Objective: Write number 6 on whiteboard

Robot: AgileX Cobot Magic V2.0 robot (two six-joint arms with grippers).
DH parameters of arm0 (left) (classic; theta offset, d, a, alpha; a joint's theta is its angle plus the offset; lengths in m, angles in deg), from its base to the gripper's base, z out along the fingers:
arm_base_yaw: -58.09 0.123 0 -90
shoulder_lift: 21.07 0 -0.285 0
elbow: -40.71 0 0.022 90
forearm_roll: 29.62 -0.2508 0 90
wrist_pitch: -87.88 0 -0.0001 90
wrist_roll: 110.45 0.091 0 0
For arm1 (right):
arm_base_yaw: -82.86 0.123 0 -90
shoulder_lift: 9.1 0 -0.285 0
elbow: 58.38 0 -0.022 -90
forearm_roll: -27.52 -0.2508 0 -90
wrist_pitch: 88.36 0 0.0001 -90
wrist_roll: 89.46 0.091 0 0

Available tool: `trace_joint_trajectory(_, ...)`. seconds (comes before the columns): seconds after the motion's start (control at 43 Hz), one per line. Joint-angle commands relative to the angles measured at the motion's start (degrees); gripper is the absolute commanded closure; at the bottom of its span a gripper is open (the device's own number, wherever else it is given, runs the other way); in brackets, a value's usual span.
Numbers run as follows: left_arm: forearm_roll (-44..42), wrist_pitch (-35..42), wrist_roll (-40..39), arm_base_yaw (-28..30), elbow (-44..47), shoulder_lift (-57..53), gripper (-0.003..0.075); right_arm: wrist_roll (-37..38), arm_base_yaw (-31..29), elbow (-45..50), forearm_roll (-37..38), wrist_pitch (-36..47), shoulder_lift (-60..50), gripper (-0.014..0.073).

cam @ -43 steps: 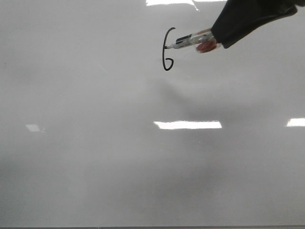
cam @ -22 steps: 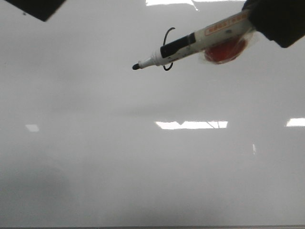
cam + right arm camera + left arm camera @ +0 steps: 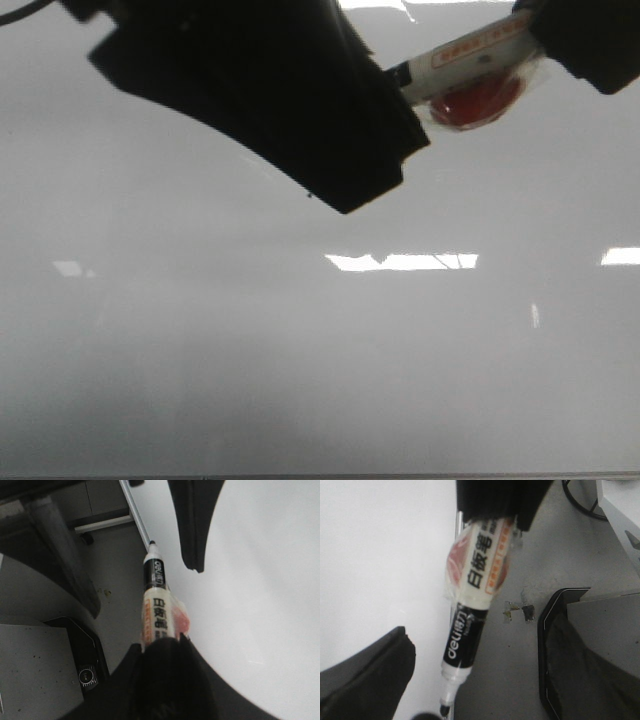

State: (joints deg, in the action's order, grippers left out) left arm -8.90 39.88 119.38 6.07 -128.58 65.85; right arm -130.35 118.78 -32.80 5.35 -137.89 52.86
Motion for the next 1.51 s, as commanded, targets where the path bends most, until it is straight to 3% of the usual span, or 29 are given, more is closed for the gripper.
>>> trace_joint_trajectory(0.0, 3.77, 3.2, 2.55, -0.51, -2.1, -0.75, 0.0233, -0.74, -0.06, -1.4, -1.07, 2.2, -0.82, 0.066)
trace_joint_trajectory(0.093, 3.87, 3.3, 2.55, -0.51, -2.1, -0.75, 0.0302, -0.74, -0.06, -1.4, -1.04, 2.25, -0.82, 0.066)
trace_joint_trajectory(0.372, 3.87, 3.33, 2.55, -0.51, -2.1, -0.75, 0.0614, -0.74, -0.06, -1.4, -1.09, 2.29, -0.82, 0.066)
trace_joint_trajectory(0.511, 3.87, 3.54, 2.55, -0.51, -2.1, -0.75, 0.0707, -0.69, -0.06, -1.4, -1.08, 2.32, -0.82, 0.065)
trace_joint_trajectory(0.581, 3.87, 3.76, 2.55, -0.51, -2.1, -0.75, 0.0732, -0.69, -0.06, -1.4, -1.08, 2.23, -0.82, 0.058)
trace_joint_trajectory(0.627, 3.49, 4.0, 2.44, -0.51, -2.1, -0.75, 0.0734, -0.69, -0.06, -1.4, -1.08, 1.75, -0.82, 0.0501)
trace_joint_trajectory(0.79, -1.36, 3.77, -3.3, 0.97, -2.36, -1.02, 0.0734, 0.17, -1.17, -1.4, -0.11, -0.77, -0.82, 0.0068)
trace_joint_trajectory(0.86, -7.55, 2.47, -9.64, 2.32, -3.1, -1.8, 0.0734, 2.05, -2.96, -1.4, 0.7, -1.25, -1.54, -0.0029)
trace_joint_trajectory(1.045, -27.79, -0.5, -33.51, 9.39, -3.92, -5.82, 0.0734, 5.8, -9.65, -1.4, 1.23, -1.3, -2.33, -0.0038)
trace_joint_trajectory(1.138, -33.76, -3.1, -45.05, 14.57, -3.92, -7.72, 0.0734, 5.99, -12.17, -1.4, 1.23, -1.43, -2.33, -0.0038)
trace_joint_trajectory(1.278, -36.29, -4.83, -50.21, 24.49, -1.9, -10.8, 0.0734, 5.99, -13.3, -1.4, 1.23, -1.43, -2.33, -0.0038)
trace_joint_trajectory(1.487, -35.88, 6.17, -55.89, 39.13, 6.74, -13.12, 0.0734, 5.99, -13.3, -1.4, 1.23, -1.33, -2.33, -0.0038)
